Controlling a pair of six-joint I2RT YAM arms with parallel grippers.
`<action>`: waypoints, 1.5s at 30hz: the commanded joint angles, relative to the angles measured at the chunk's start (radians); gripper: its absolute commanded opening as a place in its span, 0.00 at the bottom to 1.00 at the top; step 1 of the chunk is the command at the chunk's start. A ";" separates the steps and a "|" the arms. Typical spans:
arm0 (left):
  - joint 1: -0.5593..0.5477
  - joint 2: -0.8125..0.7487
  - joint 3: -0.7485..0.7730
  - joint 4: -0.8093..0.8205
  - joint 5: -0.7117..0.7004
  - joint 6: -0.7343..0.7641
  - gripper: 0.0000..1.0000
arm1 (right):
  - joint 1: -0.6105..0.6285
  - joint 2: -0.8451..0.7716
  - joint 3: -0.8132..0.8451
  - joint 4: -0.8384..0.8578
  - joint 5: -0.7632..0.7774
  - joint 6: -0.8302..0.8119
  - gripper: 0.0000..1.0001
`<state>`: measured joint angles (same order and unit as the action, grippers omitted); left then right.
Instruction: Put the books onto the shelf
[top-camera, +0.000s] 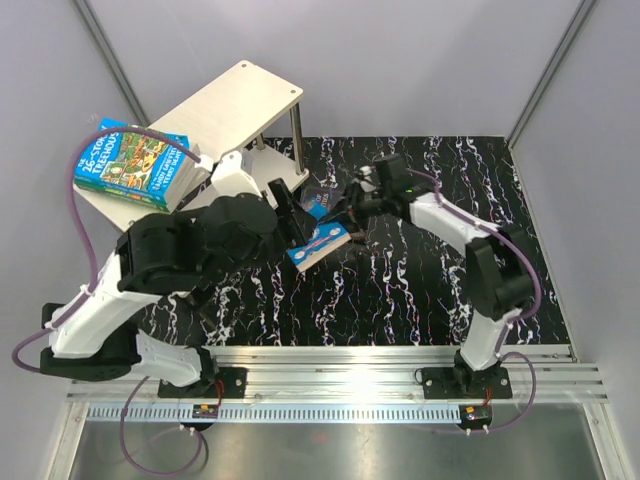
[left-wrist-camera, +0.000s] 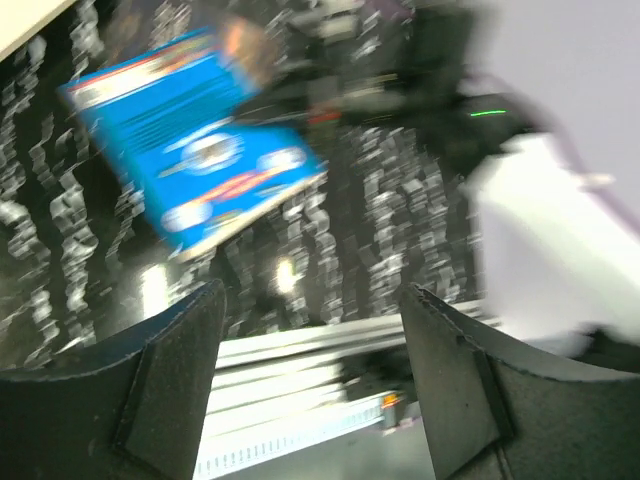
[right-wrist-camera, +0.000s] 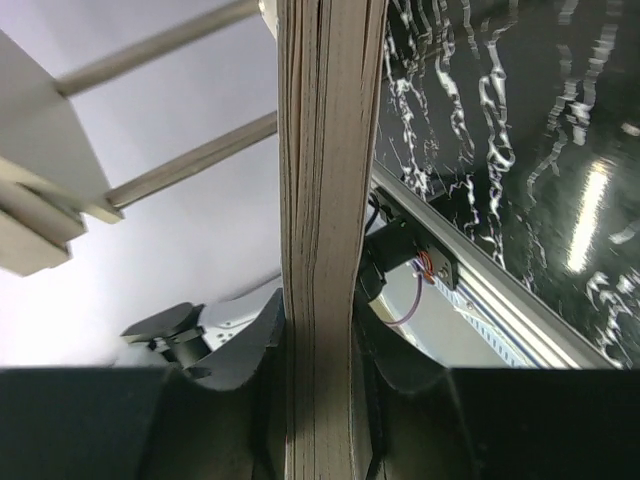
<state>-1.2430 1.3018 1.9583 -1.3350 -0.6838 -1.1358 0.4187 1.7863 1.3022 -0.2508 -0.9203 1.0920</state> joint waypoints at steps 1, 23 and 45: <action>-0.041 0.095 0.164 -0.190 -0.123 0.048 0.73 | 0.104 0.068 0.191 0.102 -0.035 0.002 0.00; 0.072 0.036 0.206 0.111 -0.111 0.484 0.99 | 0.382 0.990 1.325 0.318 -0.019 0.336 0.00; 0.375 0.034 0.086 0.152 0.202 0.567 0.99 | 0.471 1.133 1.332 0.274 0.205 0.287 0.62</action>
<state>-0.8814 1.3300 2.0502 -1.2205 -0.5457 -0.5980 0.8783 2.8960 2.5858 0.0341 -0.8009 1.3235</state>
